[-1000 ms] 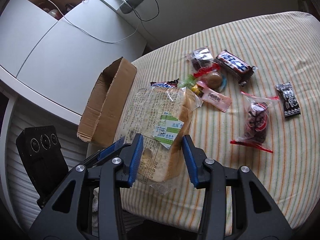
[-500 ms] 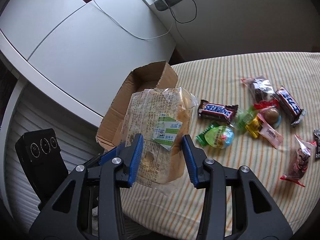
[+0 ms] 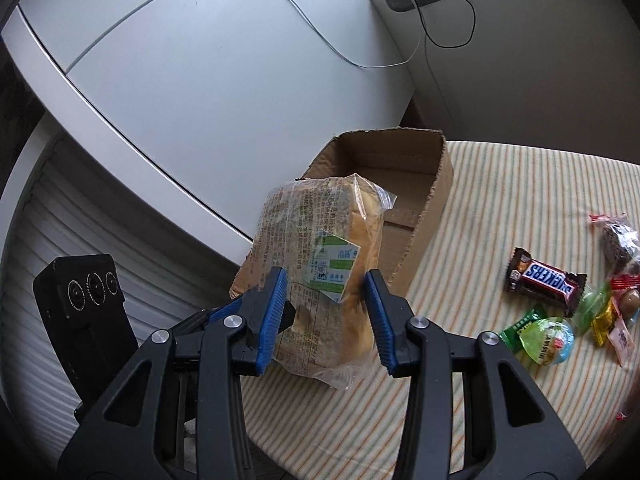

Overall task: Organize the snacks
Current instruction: 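Carry the bread loaf into the cardboard box and open the right gripper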

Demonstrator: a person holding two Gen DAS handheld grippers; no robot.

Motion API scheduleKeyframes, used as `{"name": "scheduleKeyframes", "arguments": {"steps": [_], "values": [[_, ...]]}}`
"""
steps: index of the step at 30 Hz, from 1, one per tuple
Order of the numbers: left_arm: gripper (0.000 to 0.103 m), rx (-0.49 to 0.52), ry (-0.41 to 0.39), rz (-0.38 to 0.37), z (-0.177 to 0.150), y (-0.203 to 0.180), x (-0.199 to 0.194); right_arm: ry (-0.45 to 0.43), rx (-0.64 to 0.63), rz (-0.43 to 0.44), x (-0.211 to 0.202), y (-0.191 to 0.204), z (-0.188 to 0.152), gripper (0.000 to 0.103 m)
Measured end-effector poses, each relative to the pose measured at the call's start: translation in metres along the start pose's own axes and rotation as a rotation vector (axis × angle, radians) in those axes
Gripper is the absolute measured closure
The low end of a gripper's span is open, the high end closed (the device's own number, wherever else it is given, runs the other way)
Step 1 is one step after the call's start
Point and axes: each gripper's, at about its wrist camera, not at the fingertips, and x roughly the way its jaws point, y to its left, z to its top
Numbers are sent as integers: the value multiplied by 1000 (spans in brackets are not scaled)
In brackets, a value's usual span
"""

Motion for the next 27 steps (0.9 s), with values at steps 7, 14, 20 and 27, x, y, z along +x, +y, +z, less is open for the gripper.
{"name": "scheduleKeyframes", "arguments": {"steps": [7,14,20,27], "values": [[59,-17,-3,41,8,21,-3,37,6,32,24,5,6,60],[59,-24,30,99,7,31,8,81,7,2,47,0,9,60],[60,-18,6,100,7,33,3,24,7,-59,26,-3,11,60],[60,2,-28,55,2,32,-22,-32,-23,-140,-10,9,4,54]]}}
